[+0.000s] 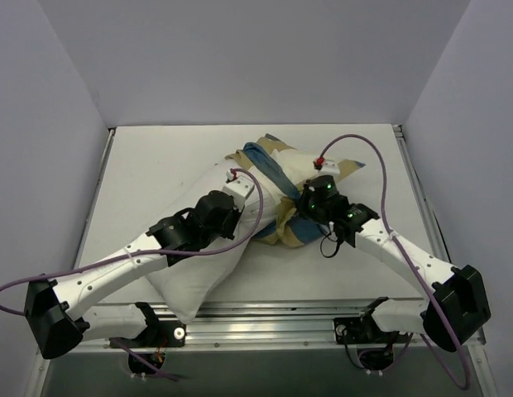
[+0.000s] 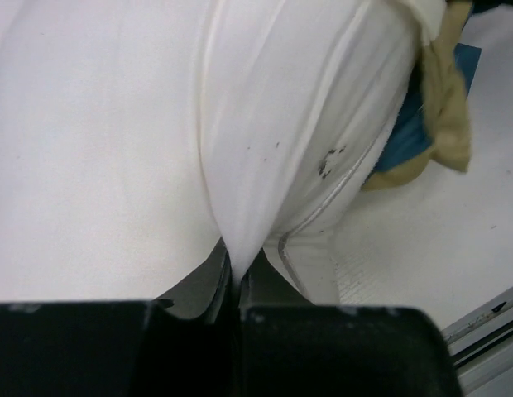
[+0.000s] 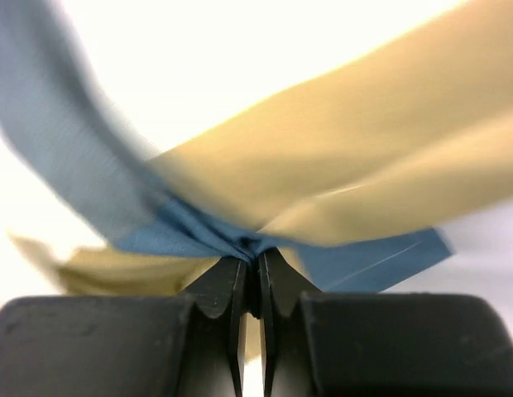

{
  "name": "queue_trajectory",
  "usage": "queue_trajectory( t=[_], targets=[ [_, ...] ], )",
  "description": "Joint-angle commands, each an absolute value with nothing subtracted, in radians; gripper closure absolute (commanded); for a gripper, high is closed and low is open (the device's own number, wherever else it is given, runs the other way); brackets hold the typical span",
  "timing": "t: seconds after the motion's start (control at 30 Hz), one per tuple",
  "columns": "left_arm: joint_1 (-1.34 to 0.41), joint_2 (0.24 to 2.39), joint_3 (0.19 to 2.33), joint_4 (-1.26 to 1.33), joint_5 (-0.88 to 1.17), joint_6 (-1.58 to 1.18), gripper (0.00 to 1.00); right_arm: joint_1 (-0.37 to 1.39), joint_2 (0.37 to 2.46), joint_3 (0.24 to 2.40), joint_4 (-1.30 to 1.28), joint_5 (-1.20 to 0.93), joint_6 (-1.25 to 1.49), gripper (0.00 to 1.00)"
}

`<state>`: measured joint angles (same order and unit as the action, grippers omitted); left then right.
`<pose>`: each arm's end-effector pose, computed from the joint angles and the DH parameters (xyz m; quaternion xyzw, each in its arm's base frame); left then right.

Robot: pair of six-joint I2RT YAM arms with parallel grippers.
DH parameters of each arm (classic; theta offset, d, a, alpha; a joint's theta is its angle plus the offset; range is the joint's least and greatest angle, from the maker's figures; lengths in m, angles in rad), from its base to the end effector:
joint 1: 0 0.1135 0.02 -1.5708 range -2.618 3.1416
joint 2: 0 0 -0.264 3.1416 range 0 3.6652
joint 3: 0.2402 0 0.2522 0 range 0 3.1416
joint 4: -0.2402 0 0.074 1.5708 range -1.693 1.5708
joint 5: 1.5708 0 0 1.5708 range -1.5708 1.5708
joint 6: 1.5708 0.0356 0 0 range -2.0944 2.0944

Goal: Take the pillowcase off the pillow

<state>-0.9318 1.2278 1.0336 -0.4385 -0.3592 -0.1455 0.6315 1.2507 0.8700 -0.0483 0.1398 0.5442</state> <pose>0.1709 -0.2090 0.3103 0.2616 0.8416 -0.0914 0.4635 0.2338 0.1648 0.2833 0.0011 0.8402 0.2500 0.4812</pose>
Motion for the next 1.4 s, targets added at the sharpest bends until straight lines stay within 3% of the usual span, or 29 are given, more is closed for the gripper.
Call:
queue_trajectory(
  t=[0.0, 0.27, 0.53, 0.9, 1.2, 1.37],
  targets=[
    [-0.901, 1.103, 1.074, -0.527, -0.426, -0.182, 0.98, 0.427, 1.187, 0.905, -0.153, 0.255, 0.518, 1.00],
    [-0.873, 0.991, 1.112, -0.733, -0.531, -0.178, 0.98, 0.062, 1.196, 1.040, -0.158, 0.092, 0.629, 1.00],
    [-0.815, 0.954, 1.161, -0.775, -0.647, -0.069, 0.98, -0.250, 1.310, 1.221, -0.109, -0.038, 0.719, 1.00],
    [-0.738, 0.920, 1.199, -0.716, -0.704, -0.012, 0.98, -0.302, 1.459, 1.488, -0.158, -0.144, 0.641, 1.00],
    [-0.503, 1.110, 1.396, -0.634, -0.712, 0.049, 0.98, -0.295, 1.537, 1.756, -0.147, -0.248, 0.525, 1.00],
    [-0.463, 1.245, 1.453, -0.574, -0.704, 0.028, 0.98, -0.152, 1.568, 1.896, -0.195, -0.197, 0.343, 1.00]
  ],
)
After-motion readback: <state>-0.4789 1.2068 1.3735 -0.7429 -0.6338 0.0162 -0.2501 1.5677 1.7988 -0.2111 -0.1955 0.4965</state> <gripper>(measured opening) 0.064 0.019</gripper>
